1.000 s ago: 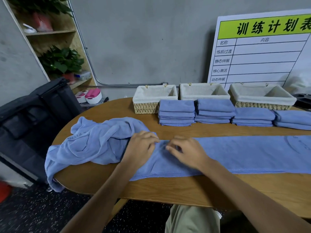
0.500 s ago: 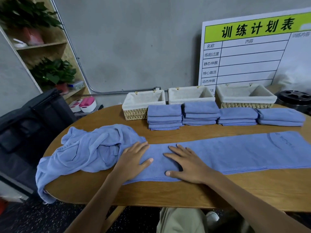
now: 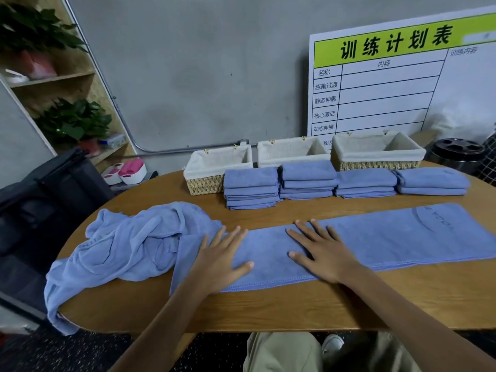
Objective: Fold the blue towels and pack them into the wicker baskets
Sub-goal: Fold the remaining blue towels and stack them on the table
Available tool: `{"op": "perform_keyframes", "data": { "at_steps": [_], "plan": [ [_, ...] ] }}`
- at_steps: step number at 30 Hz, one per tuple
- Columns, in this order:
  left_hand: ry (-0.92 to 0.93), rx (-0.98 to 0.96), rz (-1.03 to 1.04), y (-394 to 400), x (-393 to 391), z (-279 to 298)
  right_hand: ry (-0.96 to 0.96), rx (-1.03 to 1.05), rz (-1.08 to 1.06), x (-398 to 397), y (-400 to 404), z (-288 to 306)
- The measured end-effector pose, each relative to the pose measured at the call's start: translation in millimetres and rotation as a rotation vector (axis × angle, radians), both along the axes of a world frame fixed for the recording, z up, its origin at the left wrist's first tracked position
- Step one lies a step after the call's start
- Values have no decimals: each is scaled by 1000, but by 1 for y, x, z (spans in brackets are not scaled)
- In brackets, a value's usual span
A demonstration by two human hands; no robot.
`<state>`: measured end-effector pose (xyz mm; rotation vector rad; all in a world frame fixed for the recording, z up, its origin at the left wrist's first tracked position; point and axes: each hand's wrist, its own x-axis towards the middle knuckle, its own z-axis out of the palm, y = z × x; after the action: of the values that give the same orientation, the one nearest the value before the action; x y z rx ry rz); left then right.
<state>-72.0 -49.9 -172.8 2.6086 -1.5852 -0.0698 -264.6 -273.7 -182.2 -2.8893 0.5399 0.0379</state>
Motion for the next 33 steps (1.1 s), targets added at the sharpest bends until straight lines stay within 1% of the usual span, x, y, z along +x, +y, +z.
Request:
{"op": "perform_keyframes", "data": {
  "at_steps": [2, 3, 5, 7, 11, 13, 17, 21, 26, 29, 31, 33],
  "plan": [
    [47, -108, -5, -29, -20, 5, -17, 4, -6, 2, 3, -2],
    [75, -129, -3, -43, -30, 5, -27, 11, -12, 2, 3, -2],
    [102, -61, 8, -63, -45, -2, -28, 19, -19, 2, 1, 0],
    [89, 25, 22, -69, -47, -9, -20, 25, -16, 0, -1, 2],
    [85, 76, 26, -59, -42, -7, -19, 35, -21, -9, -9, 4],
    [98, 73, 44, -58, -43, -4, -17, 22, -36, -12, -13, 3],
    [123, -16, 48, -77, -64, 2, -35, 13, -62, -9, -6, 2],
    [109, 59, 1, -81, -70, -3, -22, 18, -42, -16, -16, 3],
    [106, 112, -10, -76, -60, 1, -20, 9, -159, -60, -62, 0],
    [131, 50, 2, -97, -79, 8, -21, -12, -175, -64, -61, 0],
    [134, -11, -40, -119, -102, 10, -37, -10, -174, -61, -59, -1],
    [132, 13, -84, -133, -117, 7, -40, 2, -157, -64, -62, -1]
  ]
}}
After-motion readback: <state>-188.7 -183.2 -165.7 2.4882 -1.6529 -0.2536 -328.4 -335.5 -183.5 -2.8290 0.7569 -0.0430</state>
